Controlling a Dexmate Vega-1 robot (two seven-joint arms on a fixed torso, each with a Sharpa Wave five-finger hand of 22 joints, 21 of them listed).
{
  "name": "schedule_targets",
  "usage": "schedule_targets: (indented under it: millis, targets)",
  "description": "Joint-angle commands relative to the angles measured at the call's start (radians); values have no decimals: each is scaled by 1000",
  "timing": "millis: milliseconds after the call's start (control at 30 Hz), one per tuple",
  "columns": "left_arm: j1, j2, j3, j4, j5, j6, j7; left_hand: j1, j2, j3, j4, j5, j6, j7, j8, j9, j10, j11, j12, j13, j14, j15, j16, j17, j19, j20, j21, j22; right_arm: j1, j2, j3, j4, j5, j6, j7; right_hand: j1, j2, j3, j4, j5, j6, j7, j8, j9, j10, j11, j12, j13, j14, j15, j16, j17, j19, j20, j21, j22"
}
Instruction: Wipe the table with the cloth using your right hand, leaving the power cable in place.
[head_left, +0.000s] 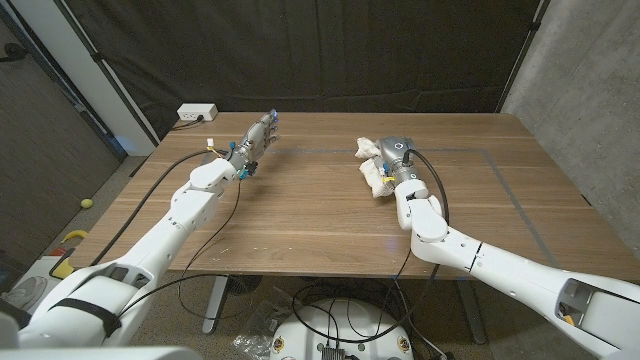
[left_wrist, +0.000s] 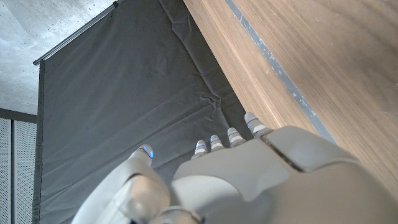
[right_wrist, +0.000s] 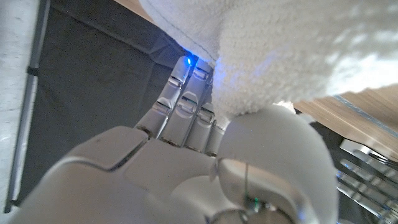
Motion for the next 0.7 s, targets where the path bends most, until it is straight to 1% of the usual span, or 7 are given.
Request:
schedule_targets:
  millis: [33, 267, 533, 633, 700]
  targets:
    - [-35, -23, 10, 54, 12, -10, -13, 0, 2, -3, -2, 3, -35, -7, -1, 3, -53, 6, 5, 2, -55, 6, 0, 3, -62, 5, -4, 4, -4, -44, 15, -4, 34, -134, -29, 2, -1, 10, 10, 7, 141, -71, 4, 5, 6, -2, 0, 5, -8, -79, -8, 2, -6, -80, 13, 4]
    - [-54, -35, 15, 81, 19, -15, -23, 0, 2, -4, -2, 4, -36, -6, -2, 3, -54, 6, 4, 2, -55, 7, 0, 3, -62, 5, -4, 4, -21, -67, 26, -35, 70, -194, -45, 1, -1, 11, 12, 7, 151, -69, 5, 5, 13, -3, -2, 5, -6, -78, -10, 4, -9, -80, 20, 3]
    - [-62, -40, 15, 92, 23, -18, -30, 1, 3, -5, -2, 4, -36, -7, -2, 3, -53, 6, 4, 2, -56, 6, -1, 3, -63, 5, -5, 4, -65, -102, 53, -99, 126, -260, -79, 3, -4, 10, 10, 7, 158, -68, 6, 4, 19, -2, -3, 5, -5, -79, -12, 6, -11, -81, 28, 3]
    - [-62, -40, 15, 90, 23, -17, -32, 1, 3, -5, -2, 4, -37, -8, -2, 3, -54, 6, 4, 2, -56, 6, -1, 3, -63, 6, -5, 4, -78, -111, 52, -116, 142, -288, -89, 4, -5, 10, 9, 7, 162, -67, 6, 4, 23, 0, -3, 6, -3, -79, -12, 8, -13, -80, 31, 2]
    - [-62, -39, 15, 88, 24, -17, -33, 1, 3, -5, -2, 4, -36, -8, -2, 3, -54, 6, 4, 2, -56, 6, -1, 3, -63, 6, -5, 4, -78, -119, 41, -122, 147, -309, -86, 5, -8, 10, 8, 7, 165, -66, 6, 4, 25, 2, -4, 5, -4, -79, -13, 8, -13, -81, 34, 2]
